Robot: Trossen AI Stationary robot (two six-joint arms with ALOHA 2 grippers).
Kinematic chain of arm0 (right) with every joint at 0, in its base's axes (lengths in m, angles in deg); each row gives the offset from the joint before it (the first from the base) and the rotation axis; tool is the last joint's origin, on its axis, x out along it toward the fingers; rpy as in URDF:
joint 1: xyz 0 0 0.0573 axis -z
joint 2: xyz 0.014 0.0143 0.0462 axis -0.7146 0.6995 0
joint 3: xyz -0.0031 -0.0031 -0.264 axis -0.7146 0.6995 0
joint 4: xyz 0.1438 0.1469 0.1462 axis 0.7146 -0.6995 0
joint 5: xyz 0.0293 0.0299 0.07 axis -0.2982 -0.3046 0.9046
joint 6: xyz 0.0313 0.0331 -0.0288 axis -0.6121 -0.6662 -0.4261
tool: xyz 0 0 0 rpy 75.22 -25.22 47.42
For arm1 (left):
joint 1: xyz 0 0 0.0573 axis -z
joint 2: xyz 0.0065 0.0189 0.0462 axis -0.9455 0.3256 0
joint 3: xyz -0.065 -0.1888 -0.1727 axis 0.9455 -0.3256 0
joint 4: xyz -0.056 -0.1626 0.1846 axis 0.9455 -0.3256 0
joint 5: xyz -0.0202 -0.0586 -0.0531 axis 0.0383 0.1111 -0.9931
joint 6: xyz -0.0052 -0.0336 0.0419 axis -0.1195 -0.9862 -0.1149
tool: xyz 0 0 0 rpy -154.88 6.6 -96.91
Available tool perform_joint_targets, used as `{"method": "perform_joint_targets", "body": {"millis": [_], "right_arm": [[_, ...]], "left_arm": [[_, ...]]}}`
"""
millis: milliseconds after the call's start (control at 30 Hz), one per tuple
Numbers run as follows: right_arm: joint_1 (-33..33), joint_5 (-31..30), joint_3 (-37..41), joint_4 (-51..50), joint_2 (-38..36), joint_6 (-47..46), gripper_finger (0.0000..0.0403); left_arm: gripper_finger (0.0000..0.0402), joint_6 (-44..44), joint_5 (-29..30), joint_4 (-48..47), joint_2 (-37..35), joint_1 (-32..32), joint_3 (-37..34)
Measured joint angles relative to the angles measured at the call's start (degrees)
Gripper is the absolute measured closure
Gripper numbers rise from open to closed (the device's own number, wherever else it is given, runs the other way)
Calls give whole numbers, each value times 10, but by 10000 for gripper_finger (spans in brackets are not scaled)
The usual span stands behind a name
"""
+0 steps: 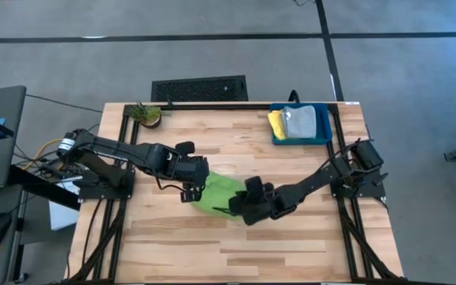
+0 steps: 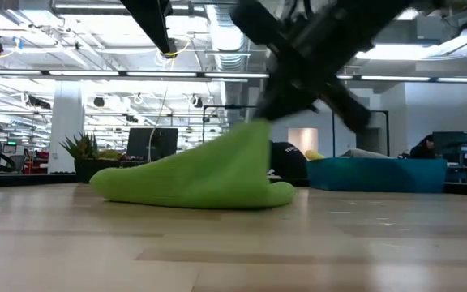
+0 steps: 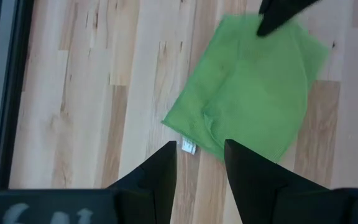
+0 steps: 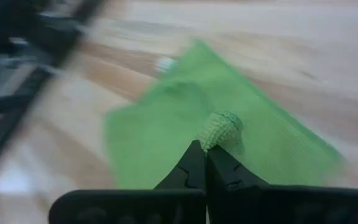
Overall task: Fold microfiber towels
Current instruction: Fold the green microfiber cloth
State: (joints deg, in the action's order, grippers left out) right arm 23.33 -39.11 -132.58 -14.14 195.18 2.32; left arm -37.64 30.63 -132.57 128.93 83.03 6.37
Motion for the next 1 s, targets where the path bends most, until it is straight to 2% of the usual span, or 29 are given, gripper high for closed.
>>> {"method": "perform_joint_targets", "body": {"millis": [200, 333, 500, 667, 833, 1000], "right_arm": [[-20, 9, 0, -166, 0, -156, 397], [-14, 50, 0, -189, 0, -152, 394], [-2, 53, 0, -182, 0, -121, 394], [4, 58, 0, -162, 0, -99, 393], [-1, 59, 0, -160, 0, -98, 393], [-6, 60, 0, -159, 0, -99, 393]], "left_arm": [[274, 0, 0, 0, 0, 0, 0], [274, -5, 0, 0, 0, 0, 0], [274, -33, -17, 11, 0, -2, -22], [274, -32, -126, 91, 1, -28, -91], [274, 25, -206, 192, 2, -76, -152], [274, 68, -323, 320, 2, -129, -235]]}}
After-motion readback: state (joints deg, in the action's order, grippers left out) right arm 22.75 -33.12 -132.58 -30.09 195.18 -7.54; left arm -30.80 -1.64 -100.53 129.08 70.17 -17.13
